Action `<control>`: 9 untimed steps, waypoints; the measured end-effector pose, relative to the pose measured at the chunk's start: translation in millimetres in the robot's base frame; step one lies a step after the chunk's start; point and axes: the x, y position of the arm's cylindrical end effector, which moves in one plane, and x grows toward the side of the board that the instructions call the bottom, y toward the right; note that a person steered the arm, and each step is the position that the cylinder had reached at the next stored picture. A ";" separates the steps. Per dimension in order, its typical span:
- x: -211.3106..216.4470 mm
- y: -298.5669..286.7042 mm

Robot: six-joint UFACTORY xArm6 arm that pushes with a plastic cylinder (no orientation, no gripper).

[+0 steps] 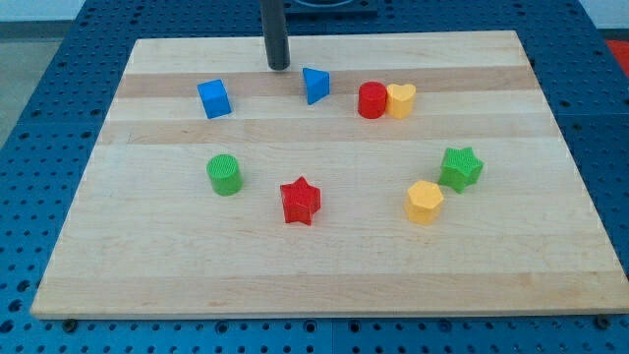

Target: Move the blue triangle into the left of the red circle

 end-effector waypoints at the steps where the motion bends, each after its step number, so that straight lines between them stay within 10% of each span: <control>1: 35.5 18.1; 3: 64.0 44.1; 6: -8.9 46.9; 9: 37.7 64.6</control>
